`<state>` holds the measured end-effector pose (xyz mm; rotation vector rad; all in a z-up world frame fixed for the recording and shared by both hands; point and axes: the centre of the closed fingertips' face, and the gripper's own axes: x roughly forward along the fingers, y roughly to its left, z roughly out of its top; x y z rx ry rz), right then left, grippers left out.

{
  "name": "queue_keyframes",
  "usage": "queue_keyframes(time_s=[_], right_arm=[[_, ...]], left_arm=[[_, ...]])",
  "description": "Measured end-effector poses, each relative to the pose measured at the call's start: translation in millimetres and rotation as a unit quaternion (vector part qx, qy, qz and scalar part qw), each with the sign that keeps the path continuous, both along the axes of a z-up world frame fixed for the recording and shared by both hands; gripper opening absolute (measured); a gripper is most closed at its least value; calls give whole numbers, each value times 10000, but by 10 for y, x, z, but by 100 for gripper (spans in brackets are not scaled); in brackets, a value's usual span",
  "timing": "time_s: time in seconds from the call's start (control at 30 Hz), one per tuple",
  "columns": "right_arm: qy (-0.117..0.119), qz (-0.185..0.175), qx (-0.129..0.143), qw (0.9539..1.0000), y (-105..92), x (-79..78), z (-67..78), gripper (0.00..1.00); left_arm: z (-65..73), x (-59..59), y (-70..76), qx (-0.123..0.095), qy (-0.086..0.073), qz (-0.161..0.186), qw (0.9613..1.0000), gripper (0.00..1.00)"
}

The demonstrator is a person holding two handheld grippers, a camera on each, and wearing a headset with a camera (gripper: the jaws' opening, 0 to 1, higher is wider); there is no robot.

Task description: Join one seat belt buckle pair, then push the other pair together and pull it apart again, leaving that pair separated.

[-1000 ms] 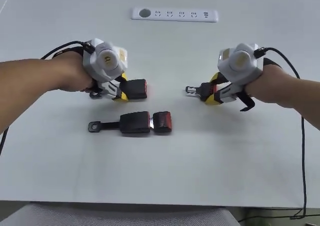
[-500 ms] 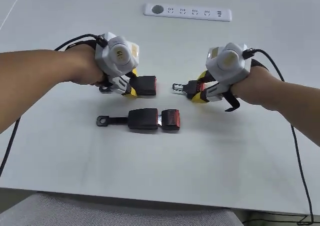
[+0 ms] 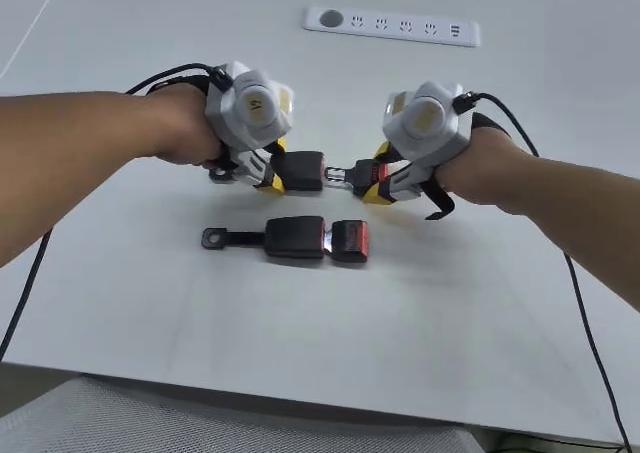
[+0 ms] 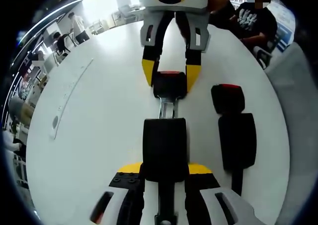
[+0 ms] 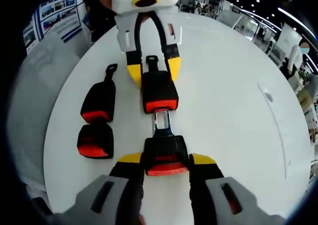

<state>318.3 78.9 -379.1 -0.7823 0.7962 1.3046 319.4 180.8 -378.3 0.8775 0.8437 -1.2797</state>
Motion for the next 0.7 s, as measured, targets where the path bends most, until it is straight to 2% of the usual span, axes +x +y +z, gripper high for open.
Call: queue_keyframes(time_s=[0.2, 0.33, 0.5, 0.7], right_arm=[[-148, 130, -62, 9998, 44, -14, 18, 35], [-188, 176, -12, 9997, 105, -9, 14, 35], [-189, 203, 78, 9996, 168, 4, 11, 35], [-68, 211, 178, 9996, 170, 28, 3, 34]], left_arm=[[-3, -4, 12, 36, 1, -36, 10000, 31], [-7, -16, 11, 75, -7, -135, 9999, 31], [-12, -6, 9, 93, 0, -238, 9997, 31], [5, 1, 8, 50, 15, -246, 9997, 31]])
